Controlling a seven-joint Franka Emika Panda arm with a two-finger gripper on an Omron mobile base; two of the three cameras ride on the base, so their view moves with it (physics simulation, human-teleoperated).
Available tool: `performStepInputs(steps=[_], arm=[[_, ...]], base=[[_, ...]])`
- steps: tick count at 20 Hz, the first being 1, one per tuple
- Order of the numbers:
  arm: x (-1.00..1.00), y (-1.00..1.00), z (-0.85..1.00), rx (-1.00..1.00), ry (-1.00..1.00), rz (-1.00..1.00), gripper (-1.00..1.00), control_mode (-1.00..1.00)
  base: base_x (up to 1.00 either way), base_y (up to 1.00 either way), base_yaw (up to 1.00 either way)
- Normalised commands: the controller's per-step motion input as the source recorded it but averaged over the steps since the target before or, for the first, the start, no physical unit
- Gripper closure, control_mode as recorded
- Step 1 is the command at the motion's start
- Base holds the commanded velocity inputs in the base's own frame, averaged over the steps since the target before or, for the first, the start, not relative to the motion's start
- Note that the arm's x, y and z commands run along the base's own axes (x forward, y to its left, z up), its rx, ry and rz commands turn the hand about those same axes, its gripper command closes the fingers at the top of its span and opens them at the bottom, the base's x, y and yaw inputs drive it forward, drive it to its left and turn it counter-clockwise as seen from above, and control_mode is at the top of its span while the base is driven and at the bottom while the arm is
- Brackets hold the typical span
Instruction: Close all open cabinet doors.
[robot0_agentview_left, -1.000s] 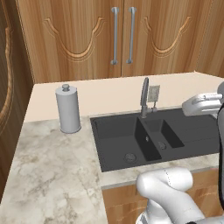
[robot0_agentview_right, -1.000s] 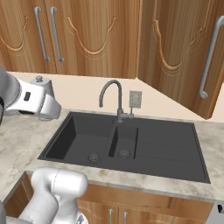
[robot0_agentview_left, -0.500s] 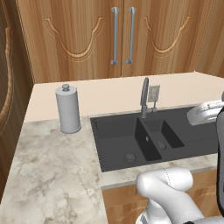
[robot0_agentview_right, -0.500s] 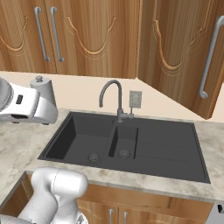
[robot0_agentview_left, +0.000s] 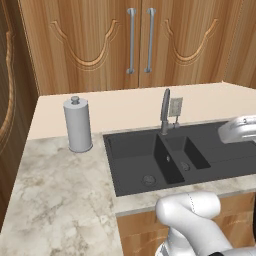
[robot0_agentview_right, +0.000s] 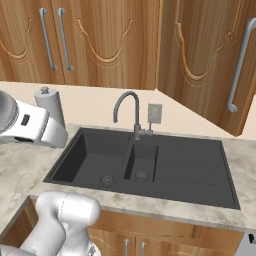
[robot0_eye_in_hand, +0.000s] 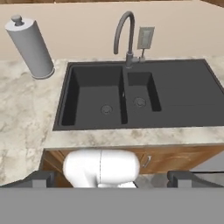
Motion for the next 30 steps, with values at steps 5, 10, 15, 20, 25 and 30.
performStepInputs(steps=[5, 10, 15, 20, 25, 30], arm=[[0.00, 0.00, -0.01, 0.00, 0.03, -0.04, -1.00, -1.00], [-0.04, 0.00, 0.00, 0.00, 0.01, 0.00, -1.00, -1.00], [-0.11, -0.01, 0.00, 0.00, 0.01, 0.00, -1.00, 1.00], [0.00, 0.00, 0.00, 0.00, 0.00, 0.00, -1.00, 1.00], [0.00, 0.00, 0.00, 0.00, 0.00, 0.00, -1.00, 1.00], [0.00, 0.00, 0.00, 0.00, 0.00, 0.00, -1.00, 1.00]], base=[[0.00, 0.00, 0.00], [0.00, 0.00, 0.00], [-0.26, -0.17, 0.00], [-0.34, -0.70, 0.00], [-0.02, -0.88, 0.00], [0.00, -0.91, 0.00]])
